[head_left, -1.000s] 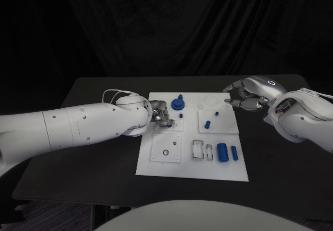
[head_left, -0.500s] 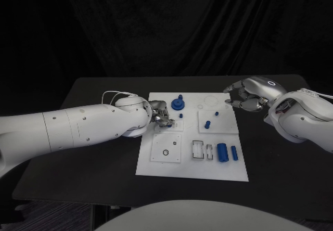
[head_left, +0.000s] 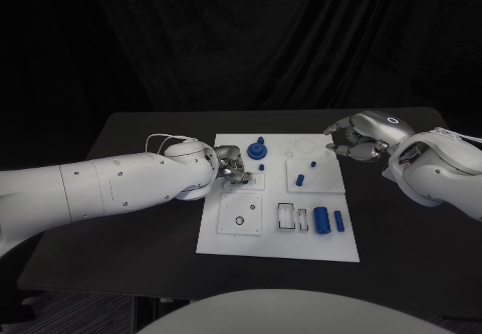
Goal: Assemble the parts on the task board
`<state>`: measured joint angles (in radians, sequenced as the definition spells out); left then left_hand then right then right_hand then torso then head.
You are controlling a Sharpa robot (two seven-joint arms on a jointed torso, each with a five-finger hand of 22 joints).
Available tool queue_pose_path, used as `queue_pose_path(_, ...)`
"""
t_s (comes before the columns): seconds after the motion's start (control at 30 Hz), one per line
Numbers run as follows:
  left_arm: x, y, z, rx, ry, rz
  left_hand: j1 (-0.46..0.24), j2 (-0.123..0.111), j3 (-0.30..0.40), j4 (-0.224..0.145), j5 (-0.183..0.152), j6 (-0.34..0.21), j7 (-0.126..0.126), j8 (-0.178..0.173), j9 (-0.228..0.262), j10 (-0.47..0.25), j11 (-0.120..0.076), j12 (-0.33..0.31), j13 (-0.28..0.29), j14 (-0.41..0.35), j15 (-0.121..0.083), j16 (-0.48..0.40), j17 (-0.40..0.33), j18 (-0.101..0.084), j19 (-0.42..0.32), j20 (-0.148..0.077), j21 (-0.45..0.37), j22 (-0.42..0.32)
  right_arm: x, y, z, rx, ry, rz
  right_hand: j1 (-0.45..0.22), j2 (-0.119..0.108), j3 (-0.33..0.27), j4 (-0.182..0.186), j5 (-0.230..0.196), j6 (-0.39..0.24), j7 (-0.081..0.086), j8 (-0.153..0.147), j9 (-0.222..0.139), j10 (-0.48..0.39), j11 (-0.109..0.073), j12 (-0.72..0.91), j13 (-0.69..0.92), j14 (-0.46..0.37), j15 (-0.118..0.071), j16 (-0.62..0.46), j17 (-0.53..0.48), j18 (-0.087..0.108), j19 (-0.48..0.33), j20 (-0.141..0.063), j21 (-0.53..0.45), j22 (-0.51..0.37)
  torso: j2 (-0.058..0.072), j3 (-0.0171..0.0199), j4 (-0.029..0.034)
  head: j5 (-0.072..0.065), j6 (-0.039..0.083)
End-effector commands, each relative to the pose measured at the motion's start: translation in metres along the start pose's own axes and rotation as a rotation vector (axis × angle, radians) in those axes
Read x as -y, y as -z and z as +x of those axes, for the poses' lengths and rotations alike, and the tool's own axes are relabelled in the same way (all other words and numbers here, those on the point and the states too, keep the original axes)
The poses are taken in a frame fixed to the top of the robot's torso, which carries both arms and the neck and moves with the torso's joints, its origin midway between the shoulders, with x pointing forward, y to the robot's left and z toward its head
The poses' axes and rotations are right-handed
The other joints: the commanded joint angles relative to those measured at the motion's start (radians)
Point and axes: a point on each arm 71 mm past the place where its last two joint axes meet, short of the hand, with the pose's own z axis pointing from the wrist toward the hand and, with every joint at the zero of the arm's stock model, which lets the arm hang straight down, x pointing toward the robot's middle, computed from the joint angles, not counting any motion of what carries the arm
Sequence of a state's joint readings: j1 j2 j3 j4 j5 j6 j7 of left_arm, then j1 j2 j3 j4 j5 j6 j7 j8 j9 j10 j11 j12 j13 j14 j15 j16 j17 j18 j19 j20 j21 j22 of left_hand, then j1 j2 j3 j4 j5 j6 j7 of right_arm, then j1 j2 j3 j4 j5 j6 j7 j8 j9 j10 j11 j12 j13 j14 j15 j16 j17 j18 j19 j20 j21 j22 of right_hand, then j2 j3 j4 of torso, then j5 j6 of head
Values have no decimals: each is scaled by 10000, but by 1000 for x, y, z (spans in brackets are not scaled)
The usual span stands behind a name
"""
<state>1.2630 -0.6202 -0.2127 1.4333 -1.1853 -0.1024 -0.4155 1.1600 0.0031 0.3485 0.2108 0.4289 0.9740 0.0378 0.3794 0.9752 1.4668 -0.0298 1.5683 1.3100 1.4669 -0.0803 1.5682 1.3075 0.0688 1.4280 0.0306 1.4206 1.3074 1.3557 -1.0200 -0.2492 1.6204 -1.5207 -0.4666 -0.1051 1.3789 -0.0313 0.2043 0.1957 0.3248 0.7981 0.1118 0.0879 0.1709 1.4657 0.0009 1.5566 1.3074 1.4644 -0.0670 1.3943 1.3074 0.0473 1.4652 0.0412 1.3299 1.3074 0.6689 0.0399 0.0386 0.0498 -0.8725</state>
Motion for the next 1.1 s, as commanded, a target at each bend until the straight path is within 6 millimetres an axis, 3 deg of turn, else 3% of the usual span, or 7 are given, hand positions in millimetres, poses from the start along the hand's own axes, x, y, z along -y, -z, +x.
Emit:
queue_pose_path(0.03,3,1,0,247,145,360,7,41,112,-77,82,7,-80,-12,15,1040,-82,25,2608,1039,-51,26,2633,-59,-63,-33,-36,279,1,0,1,-77,18,185,50,35,43,-12,78,83,-12,-33,-16,850,76,-38,2432,568,76,-46,371,81,134,89,-53,1890,1,1,14,-58,-1)
queue_pose_path(0.63,-2,13,-6,1686,872,846,-32,-39,233,-143,155,120,-99,-23,105,1040,-97,25,2608,1039,-64,26,2633,-59,-56,-42,-43,295,3,2,1,-79,18,238,37,29,120,-33,255,101,-9,-55,-36,821,75,-65,2402,560,75,-81,333,89,120,87,-102,1877,-3,-5,5,-86,-1)
queue_pose_path(1.1,-9,13,0,1608,944,633,-97,-1,294,-97,147,163,-103,-50,138,1040,-103,25,2608,1039,-71,26,2633,-57,-56,-48,-53,294,2,2,2,-108,18,241,-1,31,223,-39,479,119,-7,-83,-62,816,74,-71,2397,558,73,-101,310,91,120,85,-121,1875,-3,5,10,-60,-1)
